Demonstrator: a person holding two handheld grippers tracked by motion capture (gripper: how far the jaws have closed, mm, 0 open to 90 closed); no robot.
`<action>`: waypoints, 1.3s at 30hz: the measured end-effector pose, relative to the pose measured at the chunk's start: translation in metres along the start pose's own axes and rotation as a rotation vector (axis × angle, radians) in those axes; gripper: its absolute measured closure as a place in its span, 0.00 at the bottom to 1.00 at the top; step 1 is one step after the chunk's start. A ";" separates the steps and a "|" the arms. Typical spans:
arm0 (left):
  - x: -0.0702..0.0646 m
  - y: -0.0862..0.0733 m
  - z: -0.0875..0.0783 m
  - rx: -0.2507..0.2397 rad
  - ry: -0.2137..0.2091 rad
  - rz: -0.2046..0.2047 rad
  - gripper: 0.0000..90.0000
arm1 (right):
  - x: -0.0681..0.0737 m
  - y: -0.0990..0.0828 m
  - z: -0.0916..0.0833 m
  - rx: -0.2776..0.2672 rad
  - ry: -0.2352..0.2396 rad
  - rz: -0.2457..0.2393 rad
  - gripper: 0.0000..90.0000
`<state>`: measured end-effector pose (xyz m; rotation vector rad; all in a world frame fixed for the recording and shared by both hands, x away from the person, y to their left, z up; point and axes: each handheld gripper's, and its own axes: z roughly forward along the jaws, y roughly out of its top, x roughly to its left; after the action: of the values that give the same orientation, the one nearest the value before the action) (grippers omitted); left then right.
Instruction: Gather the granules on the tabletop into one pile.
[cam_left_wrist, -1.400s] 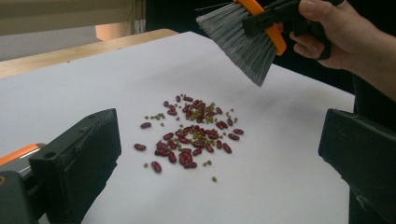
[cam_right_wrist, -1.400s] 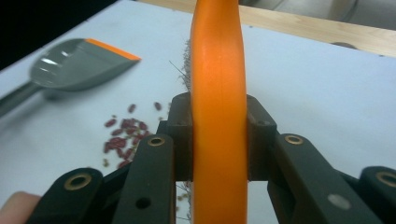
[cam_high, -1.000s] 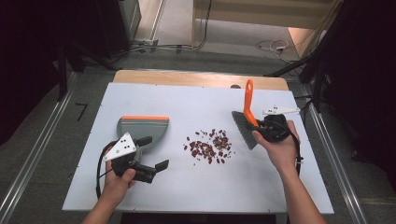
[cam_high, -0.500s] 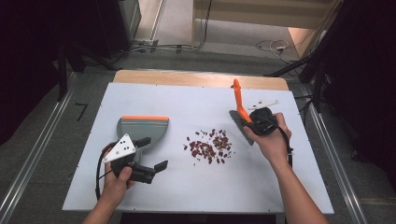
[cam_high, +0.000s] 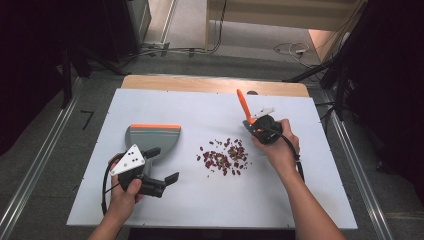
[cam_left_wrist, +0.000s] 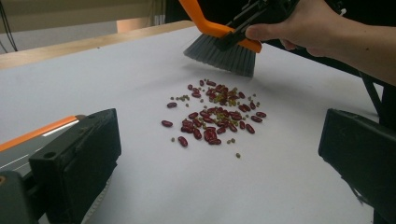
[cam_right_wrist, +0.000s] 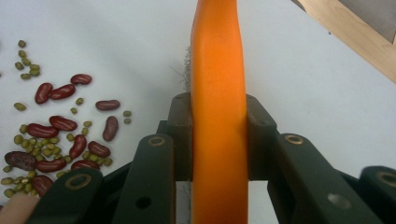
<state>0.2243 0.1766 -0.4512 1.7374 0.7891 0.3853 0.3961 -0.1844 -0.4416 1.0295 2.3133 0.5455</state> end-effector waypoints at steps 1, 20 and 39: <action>0.000 0.000 0.000 0.000 -0.001 -0.002 0.00 | 0.003 0.001 0.000 0.005 0.003 -0.003 0.76; -0.002 0.000 0.003 0.008 -0.005 0.008 0.00 | 0.043 0.010 0.001 0.070 0.072 -0.099 0.77; -0.003 0.000 0.003 0.012 0.004 0.010 0.00 | 0.063 0.010 -0.009 0.077 0.133 -0.144 0.77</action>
<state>0.2239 0.1722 -0.4521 1.7525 0.7876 0.3917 0.3607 -0.1311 -0.4482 0.8764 2.5196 0.4840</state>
